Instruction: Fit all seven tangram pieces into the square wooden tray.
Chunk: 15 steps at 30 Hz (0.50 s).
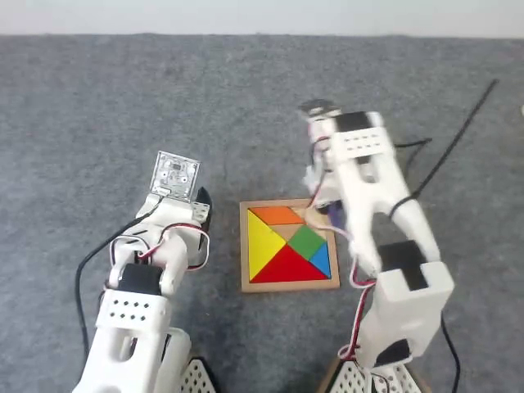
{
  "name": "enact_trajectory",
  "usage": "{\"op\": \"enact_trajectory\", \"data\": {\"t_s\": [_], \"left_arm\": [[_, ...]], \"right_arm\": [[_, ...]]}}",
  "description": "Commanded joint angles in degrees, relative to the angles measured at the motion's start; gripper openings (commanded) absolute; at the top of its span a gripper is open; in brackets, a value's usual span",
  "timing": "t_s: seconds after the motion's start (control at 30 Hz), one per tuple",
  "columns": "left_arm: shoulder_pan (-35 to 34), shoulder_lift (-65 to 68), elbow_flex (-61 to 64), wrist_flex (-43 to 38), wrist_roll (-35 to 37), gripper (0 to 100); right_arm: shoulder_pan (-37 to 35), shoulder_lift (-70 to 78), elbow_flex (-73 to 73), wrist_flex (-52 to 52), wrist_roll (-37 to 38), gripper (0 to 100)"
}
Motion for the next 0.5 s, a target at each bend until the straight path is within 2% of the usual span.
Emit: {"op": "enact_trajectory", "data": {"t_s": [0.0, 0.13, 0.33, 0.47], "left_arm": [[0.1, -0.4, -0.7, -1.6, -2.0, 9], [2.6, -0.4, -0.4, -1.2, -2.2, 9], [2.9, -0.6, 0.0, -1.4, -2.2, 9], [2.9, -0.7, 0.0, -1.4, -2.2, 9]], "right_arm": [[-5.4, -6.2, 0.8, -1.9, 2.9, 0.8], [-6.7, -6.8, 2.7, -6.1, 6.1, 0.8], [-6.9, -6.8, 7.8, -8.7, 6.7, 0.8], [-7.0, -7.0, 12.3, -11.3, 9.8, 0.8]]}}
